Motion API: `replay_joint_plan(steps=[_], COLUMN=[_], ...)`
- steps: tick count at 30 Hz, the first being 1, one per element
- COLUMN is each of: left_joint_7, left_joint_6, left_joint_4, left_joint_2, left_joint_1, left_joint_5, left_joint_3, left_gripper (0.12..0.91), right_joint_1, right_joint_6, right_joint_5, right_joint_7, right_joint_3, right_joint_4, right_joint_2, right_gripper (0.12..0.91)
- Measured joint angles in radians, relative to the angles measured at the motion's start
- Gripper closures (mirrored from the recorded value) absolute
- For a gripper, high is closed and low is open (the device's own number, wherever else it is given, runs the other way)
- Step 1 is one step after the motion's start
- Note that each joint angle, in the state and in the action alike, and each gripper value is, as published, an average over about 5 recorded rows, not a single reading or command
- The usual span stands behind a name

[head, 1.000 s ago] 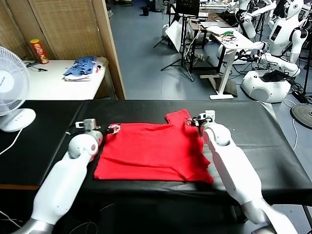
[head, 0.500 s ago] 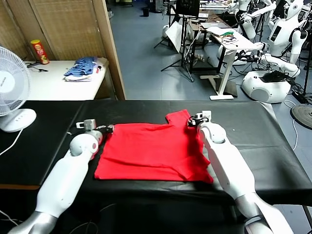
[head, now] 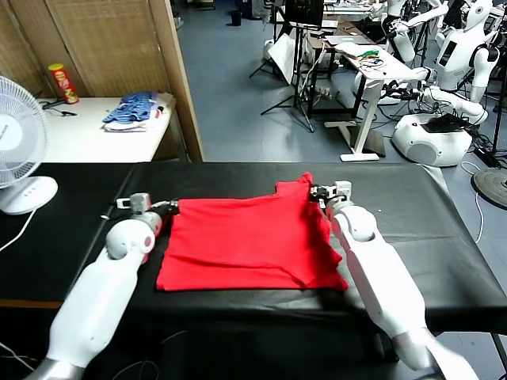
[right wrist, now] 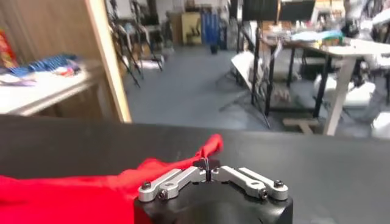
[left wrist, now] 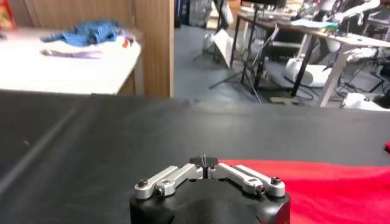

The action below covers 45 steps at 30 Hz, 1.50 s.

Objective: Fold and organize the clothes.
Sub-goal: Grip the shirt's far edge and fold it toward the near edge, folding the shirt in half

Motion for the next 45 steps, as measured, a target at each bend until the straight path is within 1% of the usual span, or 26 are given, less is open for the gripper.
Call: replay_joint_plan(steps=[5, 9, 13, 15, 20, 25, 27, 28, 30, 31, 32, 33, 34, 35, 38, 39, 40, 41, 43, 45], left_joint_7=[-0.002, -0.004, -0.004, -0.002, 0.008, 0.017, 0.022, 0.024, 0.027, 0.028, 0.03, 0.03, 0.03, 0.031, 0.032, 0.031, 0.03, 0.027, 0.018, 0.009], left_joint_6=[0.0, 0.013, 0.023, 0.026, 0.03, 0.023, 0.023, 0.025, 0.031, 0.034, 0.037, 0.039, 0.041, 0.043, 0.042, 0.041, 0.04, 0.037, 0.03, 0.024], left_joint_4=[-0.132, -0.24, -0.346, -0.388, -0.45, -0.469, -0.47, -0.471, -0.477, -0.481, -0.485, -0.49, -0.496, -0.502, -0.52, -0.524, -0.526, -0.525, -0.514, -0.493], left_joint_2=[0.026, 0.037, 0.046, 0.048, 0.049, 0.044, 0.041, 0.039, 0.035, 0.034, 0.032, 0.032, 0.032, 0.032, 0.036, 0.036, 0.035, 0.033, 0.027, 0.019], left_joint_1=[0.109, 0.203, 0.295, 0.337, 0.424, 0.497, 0.52, 0.53, 0.547, 0.555, 0.563, 0.57, 0.577, 0.584, 0.594, 0.593, 0.589, 0.583, 0.561, 0.527], left_joint_5=[0.019, 0.017, 0.035, 0.056, 0.103, 0.158, 0.18, 0.187, 0.197, 0.199, 0.201, 0.202, 0.202, 0.201, 0.182, 0.17, 0.155, 0.138, 0.097, 0.052], left_joint_3=[-0.049, -0.084, -0.113, -0.126, -0.16, -0.17, -0.169, -0.168, -0.166, -0.165, -0.166, -0.167, -0.169, -0.171, -0.181, -0.186, -0.189, -0.193, -0.198, -0.196], left_gripper=[0.904, 0.904, 0.904, 0.904, 0.904, 0.904, 0.904, 0.904, 0.902, 0.887, 0.872, 0.84, 0.792, 0.745, 0.577, 0.526, 0.459, 0.409, 0.314, 0.263], right_joint_1=[-0.11, -0.197, -0.28, -0.316, -0.39, -0.443, -0.461, -0.469, -0.488, -0.498, -0.509, -0.519, -0.528, -0.535, -0.541, -0.538, -0.532, -0.524, -0.5, -0.472], right_joint_6=[-0.031, -0.076, -0.138, -0.168, -0.207, -0.227, -0.232, -0.233, -0.236, -0.237, -0.239, -0.239, -0.239, -0.236, -0.207, -0.195, -0.182, -0.171, -0.155, -0.145], right_joint_5=[0.025, 0.036, 0.048, 0.039, 0.018, 0.006, 0.004, 0.005, 0.012, 0.019, 0.028, 0.04, 0.052, 0.066, 0.096, 0.101, 0.101, 0.098, 0.08, 0.053], right_joint_7=[0.021, 0.053, 0.093, 0.104, 0.102, 0.092, 0.083, 0.079, 0.075, 0.076, 0.076, 0.078, 0.08, 0.082, 0.096, 0.103, 0.111, 0.117, 0.125, 0.126], right_joint_3=[0.024, 0.044, 0.062, 0.071, 0.086, 0.09, 0.095, 0.099, 0.113, 0.122, 0.132, 0.143, 0.156, 0.17, 0.211, 0.221, 0.227, 0.23, 0.228, 0.217], right_joint_4=[0.156, 0.263, 0.355, 0.39, 0.443, 0.474, 0.485, 0.491, 0.506, 0.515, 0.524, 0.534, 0.543, 0.552, 0.566, 0.565, 0.561, 0.555, 0.536, 0.509], right_joint_2=[-0.062, -0.104, -0.13, -0.139, -0.152, -0.155, -0.155, -0.155, -0.158, -0.16, -0.163, -0.167, -0.17, -0.173, -0.173, -0.168, -0.162, -0.155, -0.136, -0.114], right_gripper=[0.904, 0.904, 0.904, 0.904, 0.904, 0.9, 0.866, 0.832, 0.734, 0.683, 0.616, 0.566, 0.516, 0.449, 0.305, 0.273, 0.256, 0.239, 0.231, 0.228])
